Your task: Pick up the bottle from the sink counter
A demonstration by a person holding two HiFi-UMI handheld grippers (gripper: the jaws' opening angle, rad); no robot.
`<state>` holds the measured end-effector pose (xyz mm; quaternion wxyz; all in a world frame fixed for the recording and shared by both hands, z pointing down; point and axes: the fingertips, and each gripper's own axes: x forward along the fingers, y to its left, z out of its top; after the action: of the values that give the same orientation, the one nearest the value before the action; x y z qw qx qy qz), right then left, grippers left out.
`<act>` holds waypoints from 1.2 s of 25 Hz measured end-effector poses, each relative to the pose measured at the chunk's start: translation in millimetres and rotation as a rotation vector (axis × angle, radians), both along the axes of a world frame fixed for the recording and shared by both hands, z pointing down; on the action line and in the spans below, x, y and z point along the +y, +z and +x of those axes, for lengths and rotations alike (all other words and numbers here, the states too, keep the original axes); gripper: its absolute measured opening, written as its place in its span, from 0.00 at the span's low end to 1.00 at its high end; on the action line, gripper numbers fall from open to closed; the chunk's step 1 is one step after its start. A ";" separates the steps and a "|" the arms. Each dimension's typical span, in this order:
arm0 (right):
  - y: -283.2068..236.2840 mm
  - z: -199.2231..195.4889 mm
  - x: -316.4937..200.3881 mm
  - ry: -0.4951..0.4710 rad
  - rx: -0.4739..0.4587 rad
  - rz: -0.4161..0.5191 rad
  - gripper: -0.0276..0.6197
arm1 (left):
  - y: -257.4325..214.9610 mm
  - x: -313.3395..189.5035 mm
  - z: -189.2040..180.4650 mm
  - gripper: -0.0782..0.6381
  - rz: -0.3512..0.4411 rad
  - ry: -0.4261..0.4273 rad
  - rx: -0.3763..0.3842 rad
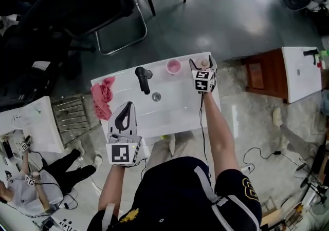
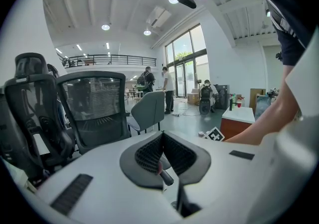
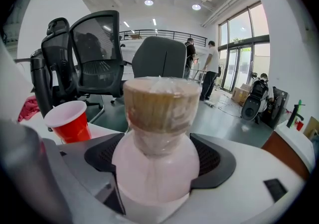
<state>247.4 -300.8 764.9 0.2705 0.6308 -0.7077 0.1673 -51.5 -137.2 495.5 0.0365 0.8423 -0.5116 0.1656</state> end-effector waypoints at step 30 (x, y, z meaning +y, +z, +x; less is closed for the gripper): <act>-244.1 -106.3 120.7 -0.243 -0.066 0.117 0.71 | -66.2 41.7 -26.6 0.13 0.141 -0.007 0.132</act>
<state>141.0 -180.1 520.8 0.2279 0.5494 -0.7960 0.1124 -78.1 -95.5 429.3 0.0116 0.8501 -0.5215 0.0731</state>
